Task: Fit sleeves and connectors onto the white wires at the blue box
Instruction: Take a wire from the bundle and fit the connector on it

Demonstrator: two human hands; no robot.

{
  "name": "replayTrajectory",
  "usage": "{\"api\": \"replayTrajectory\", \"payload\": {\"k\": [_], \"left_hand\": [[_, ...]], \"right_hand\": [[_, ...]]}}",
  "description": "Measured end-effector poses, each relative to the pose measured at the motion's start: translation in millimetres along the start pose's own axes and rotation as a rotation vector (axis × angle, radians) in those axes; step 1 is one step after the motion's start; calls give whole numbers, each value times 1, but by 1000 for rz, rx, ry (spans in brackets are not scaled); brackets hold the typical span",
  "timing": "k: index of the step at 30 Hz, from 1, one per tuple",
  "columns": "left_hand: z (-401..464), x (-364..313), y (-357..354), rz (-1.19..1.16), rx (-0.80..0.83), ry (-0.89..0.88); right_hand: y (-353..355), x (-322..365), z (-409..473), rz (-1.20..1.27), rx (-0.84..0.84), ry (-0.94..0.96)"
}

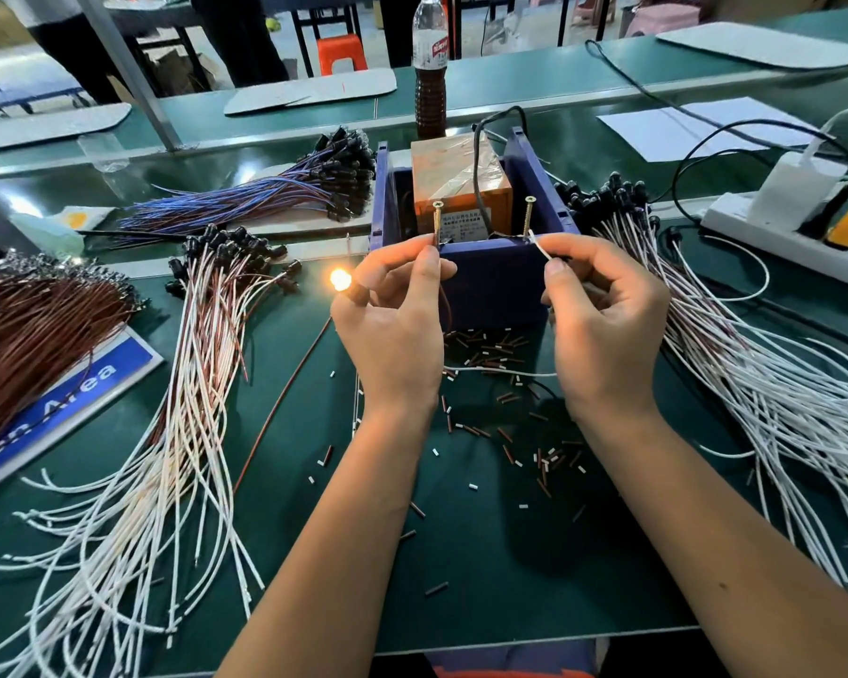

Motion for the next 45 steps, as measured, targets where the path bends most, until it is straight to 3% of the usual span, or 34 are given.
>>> {"api": "replayTrajectory", "payload": {"k": [29,35,40,42,45], "left_hand": [[-7,-15,1,3,-36,-14],[-14,-34,-36,-76,118,16],[-21,-38,-103,-10,270,96],[-27,-32,-133,47,342,177],[-39,-23,-173,96,439,333]], "right_hand": [[4,-1,3,19,-6,-44],[52,10,25,-72,-65,-58],[130,19,59,-314,-190,-147],[157,25,70,-624,-230,-143],[161,53,69,-926,-180,114]]}}
Point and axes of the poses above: each hand's wrist, its own z-axis towards the middle knuckle, its own y-axis out of the back of the hand, x = y × z, the point moved 6 cm from there along z, towards the middle knuckle, and after that the axes turned 2 degrees about x, right-handed, at the moved point
